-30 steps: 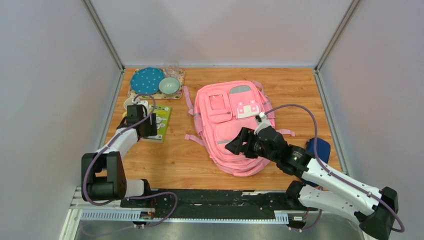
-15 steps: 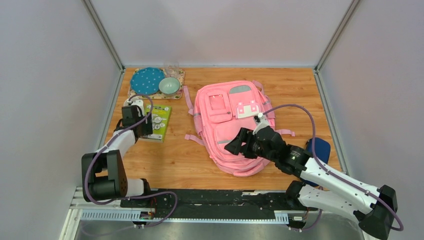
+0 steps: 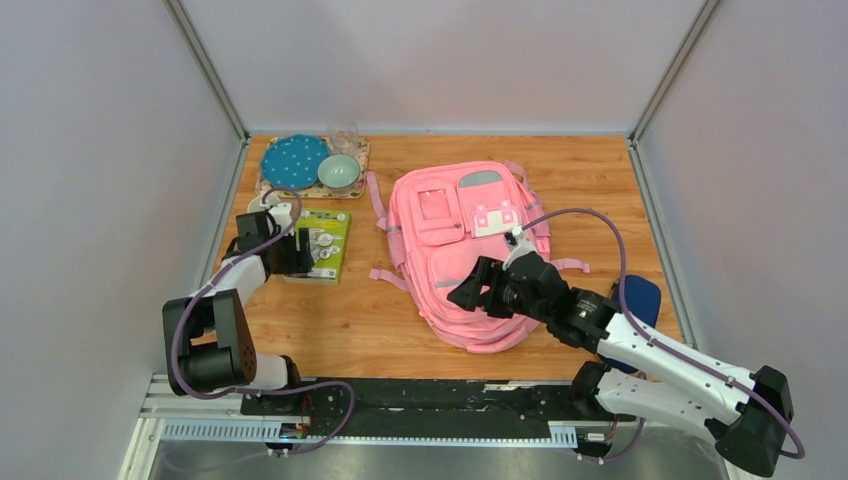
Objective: Pack the student bag
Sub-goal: Pick up the book from the center of the board.
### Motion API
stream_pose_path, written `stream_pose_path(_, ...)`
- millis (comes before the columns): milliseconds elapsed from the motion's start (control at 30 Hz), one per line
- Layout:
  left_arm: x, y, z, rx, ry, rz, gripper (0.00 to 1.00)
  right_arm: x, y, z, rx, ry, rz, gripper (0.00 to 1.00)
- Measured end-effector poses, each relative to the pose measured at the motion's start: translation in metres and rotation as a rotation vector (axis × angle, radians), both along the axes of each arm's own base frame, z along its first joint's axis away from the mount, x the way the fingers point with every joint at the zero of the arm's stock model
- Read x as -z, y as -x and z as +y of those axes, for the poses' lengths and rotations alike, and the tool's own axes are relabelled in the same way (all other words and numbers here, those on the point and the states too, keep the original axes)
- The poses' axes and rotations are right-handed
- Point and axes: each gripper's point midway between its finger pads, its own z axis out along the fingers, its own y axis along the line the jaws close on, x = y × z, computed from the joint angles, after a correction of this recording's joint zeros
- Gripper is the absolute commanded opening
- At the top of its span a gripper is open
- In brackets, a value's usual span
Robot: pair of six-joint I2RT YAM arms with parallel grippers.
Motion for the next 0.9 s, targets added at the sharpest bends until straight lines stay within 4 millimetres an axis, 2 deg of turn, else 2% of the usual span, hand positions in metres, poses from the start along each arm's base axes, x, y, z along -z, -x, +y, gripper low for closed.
stream_pose_path(200, 0.002, 0.006, -0.022, 0.096, 0.095, 0.037, 0.70, 0.005, 0.000, 0.002, -0.006, 0.012, 0.014, 0.75)
stream_pose_path(333, 0.005, 0.024, -0.046, 0.170, 0.208, 0.087, 0.63, 0.004, 0.000, 0.003, -0.008, 0.008, 0.012, 0.75)
stream_pose_path(533, 0.005, 0.048, -0.070, 0.221, 0.336, 0.162, 0.60, 0.004, -0.002, 0.009, -0.018, 0.018, 0.013, 0.75)
stream_pose_path(700, 0.001, 0.054, -0.078, 0.212, 0.396, 0.187, 0.59, -0.008, -0.012, 0.039, -0.065, 0.032, -0.005, 0.75)
stream_pose_path(900, -0.004, 0.056, -0.079, 0.130, 0.417, 0.162, 0.63, -0.024, -0.038, 0.094, -0.119, 0.043, -0.050, 0.74)
